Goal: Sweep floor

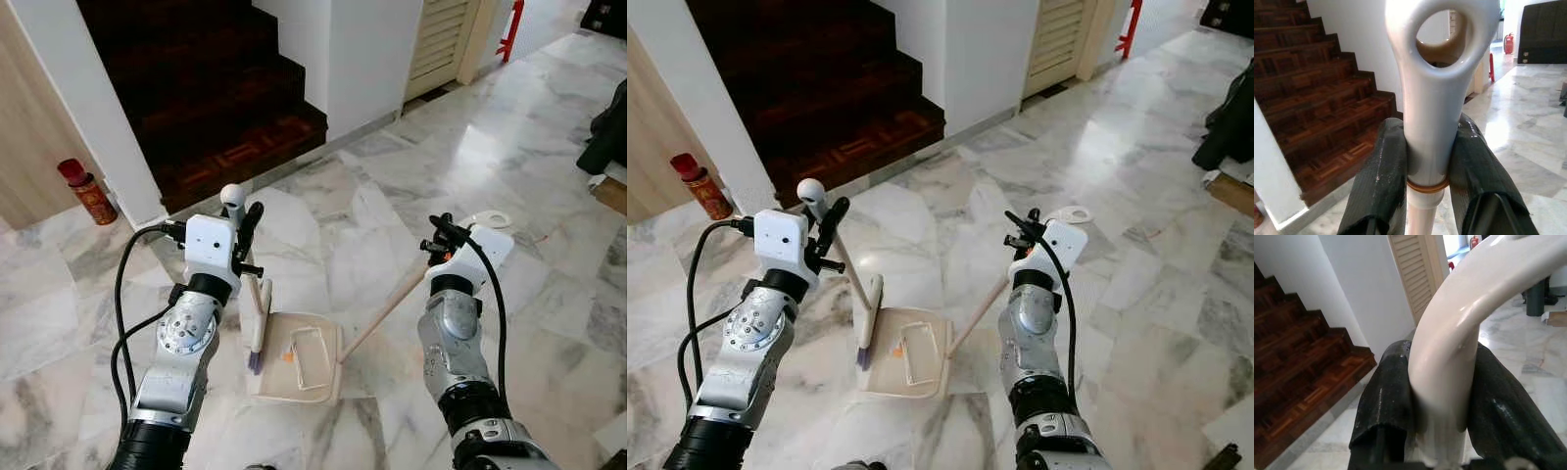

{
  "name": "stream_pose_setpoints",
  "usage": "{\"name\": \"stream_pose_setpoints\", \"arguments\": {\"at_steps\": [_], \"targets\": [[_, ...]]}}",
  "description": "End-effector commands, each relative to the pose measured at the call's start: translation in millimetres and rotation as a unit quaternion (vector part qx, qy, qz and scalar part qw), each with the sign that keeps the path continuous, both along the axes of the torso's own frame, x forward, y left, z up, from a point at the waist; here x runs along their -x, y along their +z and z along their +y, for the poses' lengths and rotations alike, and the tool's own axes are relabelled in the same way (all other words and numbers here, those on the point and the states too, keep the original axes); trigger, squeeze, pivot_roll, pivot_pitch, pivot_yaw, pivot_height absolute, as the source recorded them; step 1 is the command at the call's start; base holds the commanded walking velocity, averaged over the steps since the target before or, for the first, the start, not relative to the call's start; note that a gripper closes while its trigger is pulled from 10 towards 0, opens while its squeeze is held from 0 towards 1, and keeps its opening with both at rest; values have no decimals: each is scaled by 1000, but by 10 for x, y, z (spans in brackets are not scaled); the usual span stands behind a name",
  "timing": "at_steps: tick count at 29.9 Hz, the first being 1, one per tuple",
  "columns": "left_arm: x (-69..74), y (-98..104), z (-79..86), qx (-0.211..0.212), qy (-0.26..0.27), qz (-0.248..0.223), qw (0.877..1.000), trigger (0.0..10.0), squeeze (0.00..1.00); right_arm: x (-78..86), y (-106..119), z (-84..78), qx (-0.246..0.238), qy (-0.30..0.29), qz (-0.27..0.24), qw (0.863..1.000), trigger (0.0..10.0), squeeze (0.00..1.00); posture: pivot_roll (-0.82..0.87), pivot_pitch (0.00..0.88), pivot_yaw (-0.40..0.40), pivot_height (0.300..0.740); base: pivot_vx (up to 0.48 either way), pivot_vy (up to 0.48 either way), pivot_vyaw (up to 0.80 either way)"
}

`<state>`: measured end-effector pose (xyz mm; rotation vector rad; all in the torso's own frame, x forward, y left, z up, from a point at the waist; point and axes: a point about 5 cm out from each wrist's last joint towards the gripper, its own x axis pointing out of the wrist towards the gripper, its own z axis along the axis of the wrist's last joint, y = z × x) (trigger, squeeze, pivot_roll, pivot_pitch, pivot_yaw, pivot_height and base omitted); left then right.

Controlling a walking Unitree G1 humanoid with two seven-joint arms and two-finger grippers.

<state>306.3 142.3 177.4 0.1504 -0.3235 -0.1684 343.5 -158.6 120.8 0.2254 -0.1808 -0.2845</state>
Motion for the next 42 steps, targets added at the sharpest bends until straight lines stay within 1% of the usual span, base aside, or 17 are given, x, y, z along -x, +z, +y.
{"name": "stream_pose_setpoints", "arguments": {"at_steps": [1, 3, 5, 7, 8, 9, 10, 12, 13, 17, 19, 26, 30, 31, 35, 37, 42], "targets": [[17, 264, 86, -19, 23, -68, 997, 10000, 0, 14, 56, 16, -14, -7, -15, 1000, 10000, 0, 146, 46, 53, 740, 0, 0, 0], [27, 303, 117, -49, 28, -77, 995, 10000, 0, 38, 18, 33, -8, -6, -8, 1000, 10000, 0, 148, 47, 59, 740, 0, 0, 0], [31, 294, 123, -85, 28, -72, 993, 10000, 0, 50, 13, 42, 4, -3, -9, 1000, 10000, 0, 149, 49, 60, 740, 0, 0, 0], [33, 231, 132, -127, 31, -58, 990, 10000, 0, 61, 5, 53, 12, 2, -10, 1000, 10000, 0, 148, 49, 58, 740, 0, 0, 0], [45, 93, 144, -157, 37, -35, 986, 10000, 0, 77, -11, 57, 10, 3, -9, 1000, 10000, 0, 151, 49, 55, 740, 0, 0, 0], [45, 93, 144, -157, 37, -35, 986, 10000, 0, 77, -11, 57, 10, 3, -9, 1000, 10000, 0, 151, 49, 55, 740, 0, 0, 0], [66, -1, 129, -159, 37, -23, 986, 10000, 0, 89, -21, 57, 6, 5, -8, 1000, 10000, 0, 146, 46, 49, 740, 0, 0, 0], [74, -21, 119, -155, 36, -20, 987, 10000, 0, 95, -24, 54, 6, 5, -7, 1000, 10000, 0, 147, 45, 48, 740, 0, 0, 0], [80, -65, 87, -142, 35, -16, 989, 10000, 0, 103, -25, 54, 6, 5, -7, 1000, 10000, 0, 145, 39, 44, 740, 0, 0, 0], [71, -129, 9, -122, 30, -13, 992, 10000, 0, 108, 6, 57, 3, 6, -9, 1000, 10000, 0, 130, 29, 34, 740, 0, 0, 0], [69, -134, 2, -122, 30, -13, 992, 10000, 0, 107, 11, 57, 2, 6, -10, 1000, 10000, 0, 130, 29, 34, 740, 0, 0, 0], [69, -222, -37, -95, 25, -4, 995, 10000, 0, 119, 41, 48, 1, 11, -11, 1000, 10000, 0, 119, 26, 24, 740, 0, 0, 0], [62, -240, -57, -67, 23, -6, 997, 10000, 0, 142, 48, 37, -3, 10, -10, 1000, 10000, 0, 115, 26, 24, 740, 0, 0, 0], [62, -240, -57, -67, 23, -6, 997, 10000, 0, 142, 48, 37, -3, 10, -10, 1000, 10000, 0, 115, 26, 24, 740, 0, 0, 0], [59, -268, -84, -31, 29, -5, 999, 10000, 0, 172, 52, 72, -2, 17, -13, 1000, 10000, 0, 112, 29, 23, 740, 0, 0, 0], [57, -301, -105, -30, 30, -2, 999, 10000, 0, 180, 42, 88, -1, 22, -12, 1000, 10000, 0, 112, 29, 23, 740, 0, 0, 0], [48, -319, -148, -6, 31, -4, 1000, 10000, 0, 193, 48, 133, 2, 32, -11, 999, 10000, 0, 110, 32, 23, 740, 0, 0, 0]]}}
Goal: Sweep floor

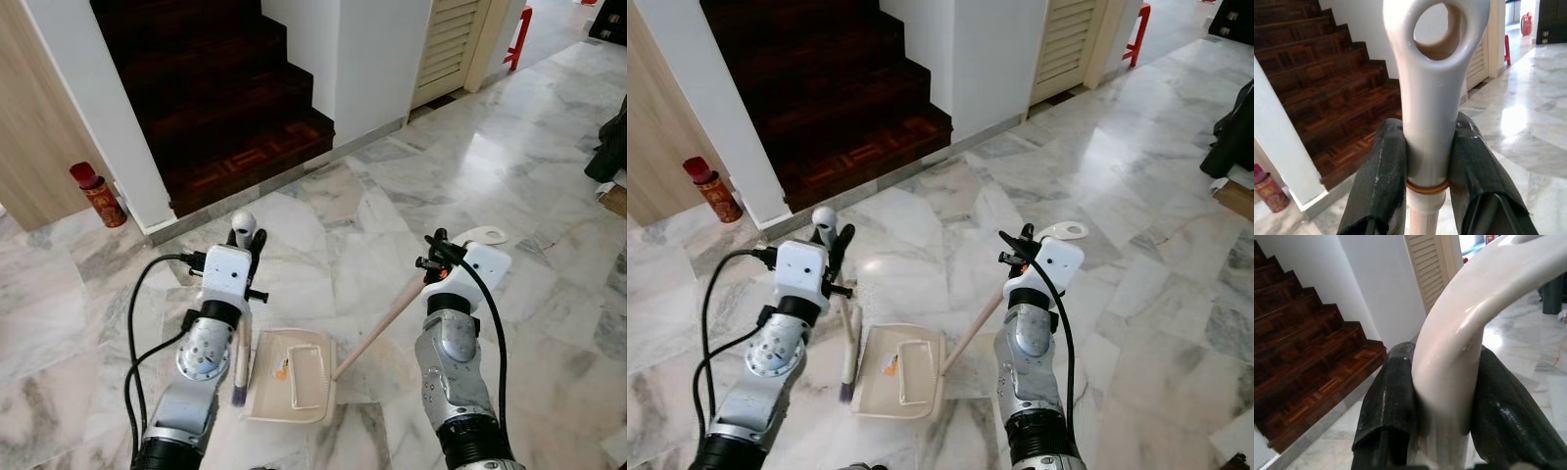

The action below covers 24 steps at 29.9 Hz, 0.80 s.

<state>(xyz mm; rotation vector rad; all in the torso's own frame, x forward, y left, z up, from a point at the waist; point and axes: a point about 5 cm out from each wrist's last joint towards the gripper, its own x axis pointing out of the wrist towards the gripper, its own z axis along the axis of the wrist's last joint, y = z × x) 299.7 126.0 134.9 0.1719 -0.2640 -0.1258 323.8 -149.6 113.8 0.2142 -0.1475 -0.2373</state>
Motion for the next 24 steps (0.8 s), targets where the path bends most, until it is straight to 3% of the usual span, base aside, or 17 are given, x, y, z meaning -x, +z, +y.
{"name": "stream_pose_setpoints", "arguments": {"at_steps": [1, 24], "targets": [[-19, 106, 15, 3, 6, -31, 1000, 10000, 0, -4, 119, 43, -5, 8, -25, 1000, 10000, 0, 110, 32, 23, 740, 0, 0, 0], [-31, 81, 3, 11, 6, -35, 999, 10000, 0, -22, 139, 112, -2, 29, -27, 999, 10000, 0, 109, 0, 18, 740, 0, 0, 785]]}}
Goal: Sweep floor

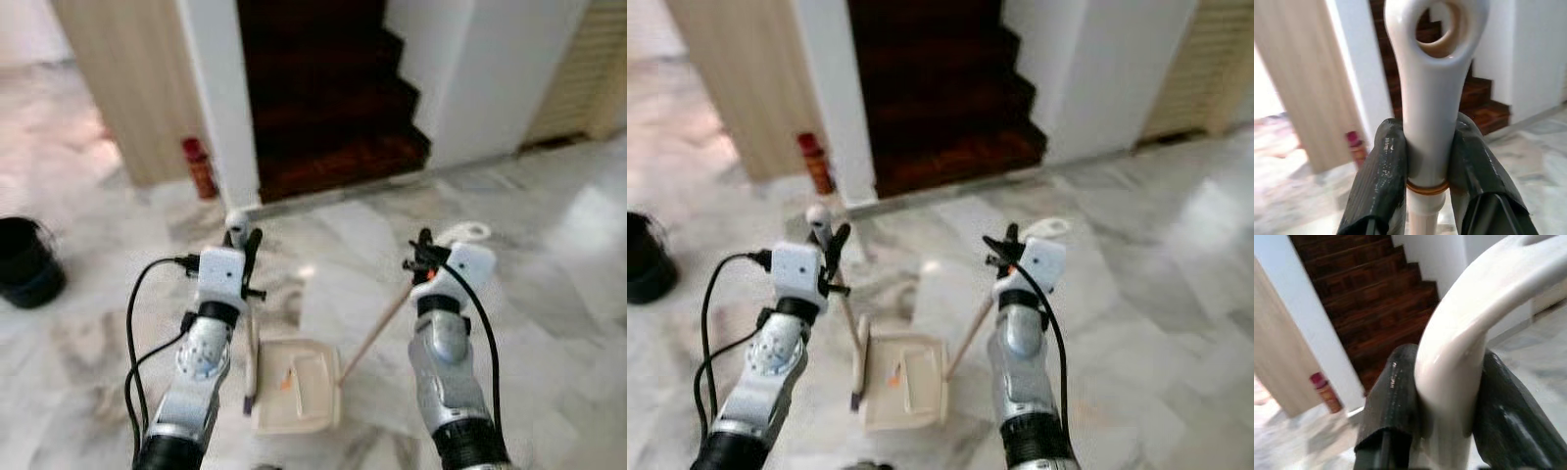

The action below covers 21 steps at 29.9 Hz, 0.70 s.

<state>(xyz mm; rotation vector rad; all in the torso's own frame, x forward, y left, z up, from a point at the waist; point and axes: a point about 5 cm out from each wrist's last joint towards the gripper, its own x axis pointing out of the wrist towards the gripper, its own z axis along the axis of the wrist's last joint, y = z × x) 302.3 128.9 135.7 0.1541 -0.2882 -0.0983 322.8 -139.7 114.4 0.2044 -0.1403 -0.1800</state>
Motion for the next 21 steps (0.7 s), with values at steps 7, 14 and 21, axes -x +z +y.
{"name": "stream_pose_setpoints", "arguments": {"at_steps": [7, 14, 21], "targets": [[2, 76, 25, 7, 10, -23, 1000, 10000, 0, -22, 127, 14, -9, 2, -27, 1000, 10000, 0, 113, 0, 18, 740, 0, 0, 800], [12, 64, 37, 9, 15, -20, 1000, 10000, 0, -11, 117, 15, -13, 4, -25, 1000, 10000, 0, 116, 8, 16, 740, 0, 0, 800], [22, 46, 58, 12, 22, -13, 1000, 10000, 0, -20, 119, 5, -19, 6, -23, 1000, 10000, 0, 118, 30, 12, 740, 0, 324, 229]]}}
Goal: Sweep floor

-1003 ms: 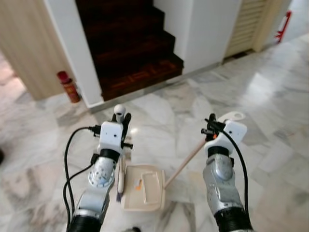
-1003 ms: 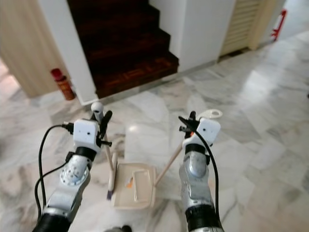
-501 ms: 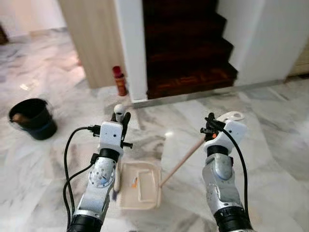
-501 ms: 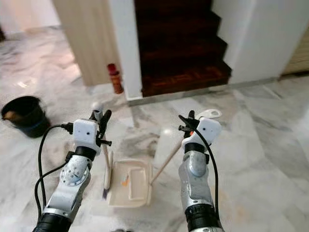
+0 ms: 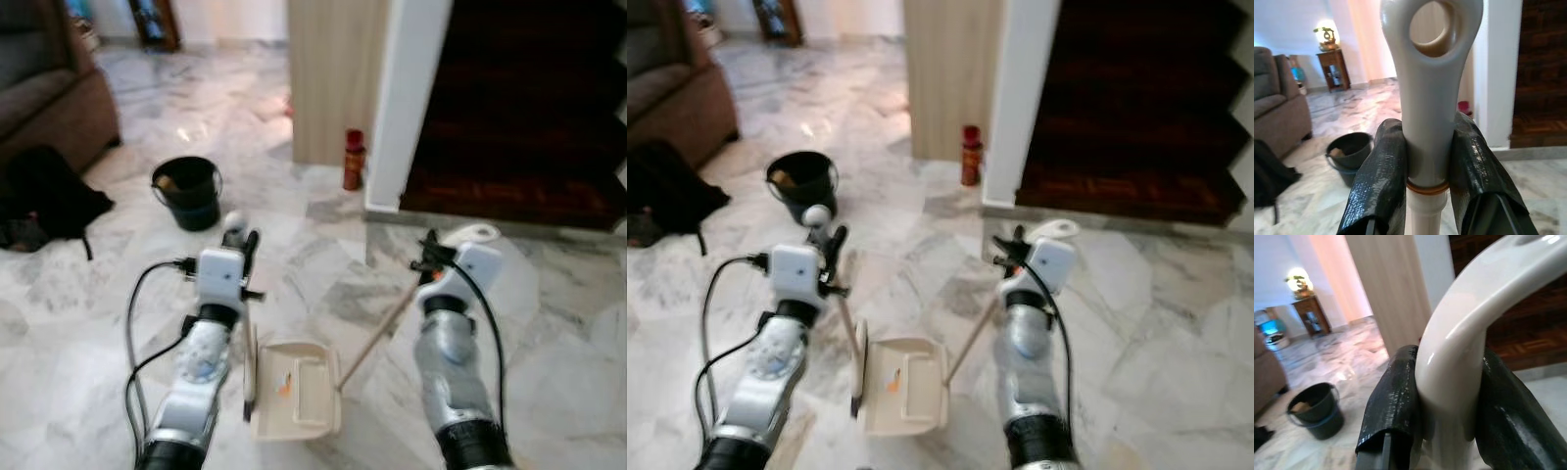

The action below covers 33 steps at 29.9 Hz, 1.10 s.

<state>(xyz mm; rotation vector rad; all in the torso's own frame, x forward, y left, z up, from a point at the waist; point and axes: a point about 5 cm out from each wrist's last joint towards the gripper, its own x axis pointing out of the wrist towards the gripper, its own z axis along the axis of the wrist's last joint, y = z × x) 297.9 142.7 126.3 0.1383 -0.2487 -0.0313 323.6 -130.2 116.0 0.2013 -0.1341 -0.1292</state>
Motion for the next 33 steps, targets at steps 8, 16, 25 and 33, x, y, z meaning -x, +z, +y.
{"name": "stream_pose_setpoints", "arguments": {"at_steps": [8, 16, 25, 33], "targets": [[-13, 146, -45, 1, -3, -30, 1000, 10000, 0, -27, 107, -123, -21, -21, -17, 999, 10000, 0, 120, 49, 8, 740, 0, 480, 0], [-15, 153, -43, 3, 1, -30, 1000, 10000, 0, -41, 93, -135, -23, -20, -5, 1000, 10000, 0, 121, 62, 3, 740, 0, 480, 0], [-4, 143, -22, 2, 7, -26, 1000, 10000, 0, -45, 102, -133, -22, -16, -4, 1000, 10000, 0, 123, 68, -4, 740, 0, 480, -356], [-5, 162, 34, 1, 18, -29, 999, 10000, 0, -58, 95, -110, -27, -9, 7, 1000, 10000, 0, 124, 72, -7, 740, 0, 480, 0]]}}
